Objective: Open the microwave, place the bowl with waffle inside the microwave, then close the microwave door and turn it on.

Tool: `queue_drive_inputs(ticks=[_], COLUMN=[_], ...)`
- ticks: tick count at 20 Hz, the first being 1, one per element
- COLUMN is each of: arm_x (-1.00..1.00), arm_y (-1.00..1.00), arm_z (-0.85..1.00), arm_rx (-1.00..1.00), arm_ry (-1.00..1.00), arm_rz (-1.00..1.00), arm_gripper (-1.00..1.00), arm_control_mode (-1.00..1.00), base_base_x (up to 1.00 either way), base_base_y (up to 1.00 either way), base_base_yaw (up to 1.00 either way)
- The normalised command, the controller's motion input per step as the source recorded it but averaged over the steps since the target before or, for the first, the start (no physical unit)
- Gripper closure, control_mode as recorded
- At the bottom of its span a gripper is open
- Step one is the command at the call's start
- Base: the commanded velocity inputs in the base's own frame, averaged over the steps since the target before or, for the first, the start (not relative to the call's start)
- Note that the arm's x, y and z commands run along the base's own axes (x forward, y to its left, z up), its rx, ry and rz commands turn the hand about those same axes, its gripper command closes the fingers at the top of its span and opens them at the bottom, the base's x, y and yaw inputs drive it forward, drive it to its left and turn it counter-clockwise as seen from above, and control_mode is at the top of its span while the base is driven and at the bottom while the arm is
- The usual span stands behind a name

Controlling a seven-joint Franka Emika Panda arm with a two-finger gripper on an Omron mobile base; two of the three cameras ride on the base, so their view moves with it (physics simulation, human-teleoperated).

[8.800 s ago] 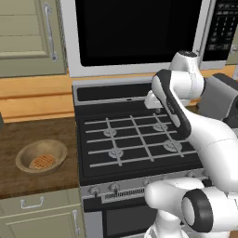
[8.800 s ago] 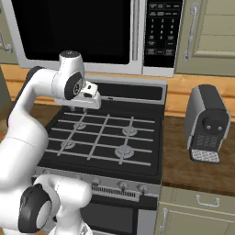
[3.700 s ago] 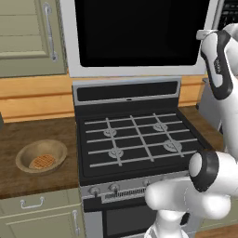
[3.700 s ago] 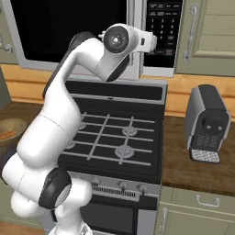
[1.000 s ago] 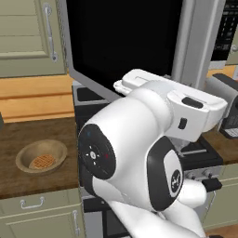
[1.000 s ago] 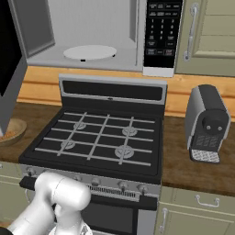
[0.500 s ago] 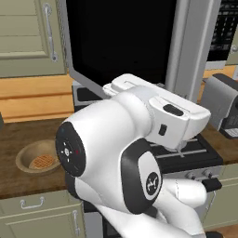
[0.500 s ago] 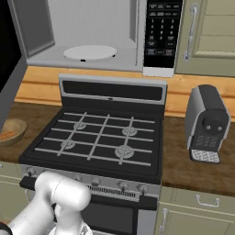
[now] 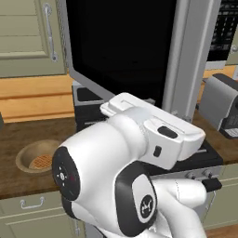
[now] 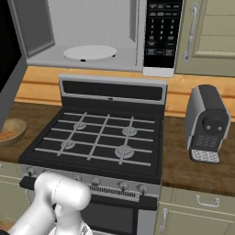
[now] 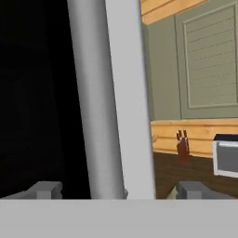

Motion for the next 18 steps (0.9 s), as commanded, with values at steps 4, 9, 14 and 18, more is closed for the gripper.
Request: queue_drive_inputs(ticks=[4, 9, 14, 18], arm_x=[-0.48, -0.72, -0.59, -0.42], arm_y=[-0.02, -0.18, -0.4, -0.47], arm_z=[0.0, -0.07, -0.1, -0.16], arm_rx=[0.07, 0.13, 0.18, 0.18], arm_ry=[0.07, 0.05, 0.03, 0.05], arm_rz=[0.03, 0.23, 0.51, 0.6], arm_gripper=[-1.0, -1.0, -1.0, -1.0], arm_control_mode=[-1.0, -1.0, -1.0, -1.0], base_base_x=[0.0, 0.0, 0.0, 0.0], base_base_y=[0.0, 0.0, 0.0, 0.0], base_base_yaw=[0.0, 0.0, 0.0, 0.0])
